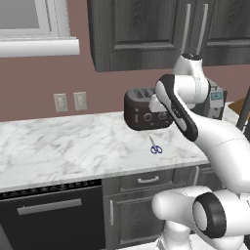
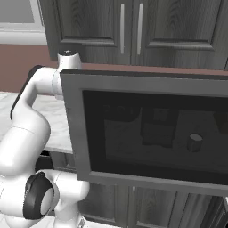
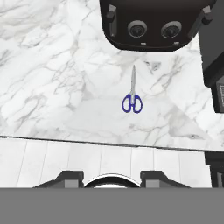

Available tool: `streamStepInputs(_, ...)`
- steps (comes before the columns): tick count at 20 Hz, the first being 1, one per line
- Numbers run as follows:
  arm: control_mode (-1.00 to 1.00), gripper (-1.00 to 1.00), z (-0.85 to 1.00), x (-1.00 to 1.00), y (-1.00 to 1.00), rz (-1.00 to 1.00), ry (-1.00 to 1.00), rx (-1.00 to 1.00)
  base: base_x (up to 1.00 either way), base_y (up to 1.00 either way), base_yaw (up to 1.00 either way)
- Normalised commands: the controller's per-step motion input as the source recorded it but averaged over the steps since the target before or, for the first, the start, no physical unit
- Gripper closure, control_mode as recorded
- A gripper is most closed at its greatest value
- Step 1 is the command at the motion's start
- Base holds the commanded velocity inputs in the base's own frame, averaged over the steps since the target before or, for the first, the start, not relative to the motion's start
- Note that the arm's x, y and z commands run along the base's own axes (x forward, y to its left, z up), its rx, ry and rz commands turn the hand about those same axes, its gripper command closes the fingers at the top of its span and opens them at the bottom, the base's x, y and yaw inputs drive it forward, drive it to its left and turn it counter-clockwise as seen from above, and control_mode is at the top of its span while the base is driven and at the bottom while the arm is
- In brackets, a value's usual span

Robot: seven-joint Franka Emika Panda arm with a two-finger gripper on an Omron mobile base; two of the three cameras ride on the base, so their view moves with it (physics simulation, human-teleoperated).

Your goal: Pick the mug from the counter and place it inside the microwave. Then close the microwave.

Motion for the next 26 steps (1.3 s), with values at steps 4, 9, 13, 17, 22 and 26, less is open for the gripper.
streamStepInputs(4,-1.0,-1.0,-0.13,0.0,0.03,0.0,0.01,0.0,0.0,0.0,0.0)
streamStepInputs(9,-1.0,-1.0,-0.18,-0.02,0.09,0.0,0.01,0.0,0.0,0.0,0.0)
streamStepInputs(13,-1.0,-1.0,-0.14,-0.19,0.05,-0.02,0.0,0.0,0.0,0.0,0.0)
streamStepInputs(17,-1.0,-1.0,0.0,-0.38,0.0,-0.02,0.0,0.0,0.0,0.0,0.0)
streamStepInputs(22,-1.0,-1.0,0.07,-0.34,0.0,0.0,0.0,0.0,0.0,0.0,0.0)
streamStepInputs(26,-1.0,-1.0,0.17,-0.01,0.0,0.0,0.0,0.0,0.0,0.0,0.0)
